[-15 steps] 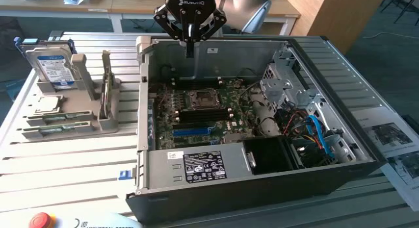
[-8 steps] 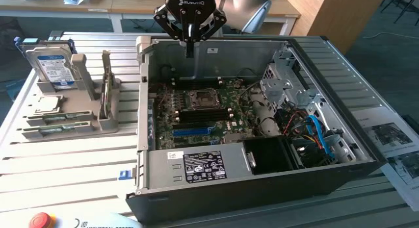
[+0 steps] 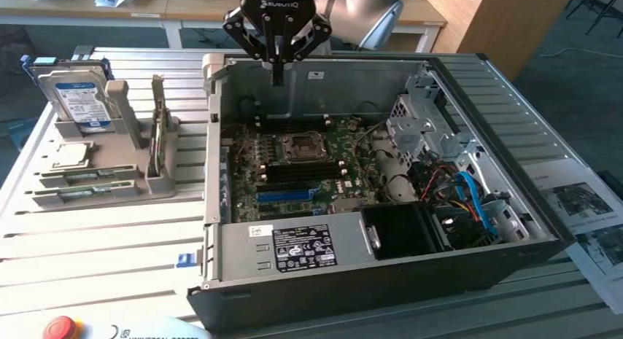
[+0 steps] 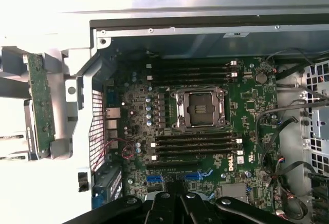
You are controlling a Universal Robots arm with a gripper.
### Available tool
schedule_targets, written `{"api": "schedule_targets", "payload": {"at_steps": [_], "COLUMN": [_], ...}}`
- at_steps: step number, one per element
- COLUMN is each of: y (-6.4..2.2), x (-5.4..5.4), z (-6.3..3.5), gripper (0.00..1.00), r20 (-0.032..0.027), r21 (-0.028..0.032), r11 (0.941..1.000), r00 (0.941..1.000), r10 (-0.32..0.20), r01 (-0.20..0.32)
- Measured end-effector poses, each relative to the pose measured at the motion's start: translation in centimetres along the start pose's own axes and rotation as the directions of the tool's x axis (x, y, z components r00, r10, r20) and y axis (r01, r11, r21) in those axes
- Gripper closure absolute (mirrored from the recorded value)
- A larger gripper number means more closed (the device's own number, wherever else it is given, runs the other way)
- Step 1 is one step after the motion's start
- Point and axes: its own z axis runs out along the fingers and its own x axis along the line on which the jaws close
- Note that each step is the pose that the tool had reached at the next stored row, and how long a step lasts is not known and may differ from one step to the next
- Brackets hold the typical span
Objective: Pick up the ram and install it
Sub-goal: 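Reach for the ram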
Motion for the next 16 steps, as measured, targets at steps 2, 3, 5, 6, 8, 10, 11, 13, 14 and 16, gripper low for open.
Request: {"api": "schedule_targets", "payload": {"at_steps": [2,3,5,6,8,10,11,13,14,16], "y": [-0.02,-0.02,-0.04,-0.05,-0.07,-0.1,-0.11,-0.14,-0.15,-0.17], "x": [0.2,0.3,0.6,0.8,1.2,1.6,1.8,2.2,2.4,2.9], "z": [0.0,0.0,0.0,0.0,0.0,-0.01,-0.01,-0.01,-0.01,-0.01], "gripper": [0.9,0.9,0.9,0.9,0.9,0.9,0.9,0.9,0.9,0.9], "r20": [0.0,0.0,0.0,0.0,0.0,0.0,0.0001,0.0001,0.0001,0.0001], "r21": [0.0,0.0,0.0,0.0,0.0,0.0,0.0,-0.0001,0.0,0.0], "r11": [1.0,1.0,1.0,1.0,1.0,1.0,1.0,1.0,1.0,1.0], "r00": [1.0,1.0,1.0,1.0,1.0,1.0,1.0,1.0,1.0,1.0], "r10": [0.0,0.0,0.0,0.0,0.0,0.0,0.0,0.0,0.0,0.0], "r01": [0.0,0.0,0.0,0.0,0.0,0.0,0.0,0.0,0.0,0.0]}}
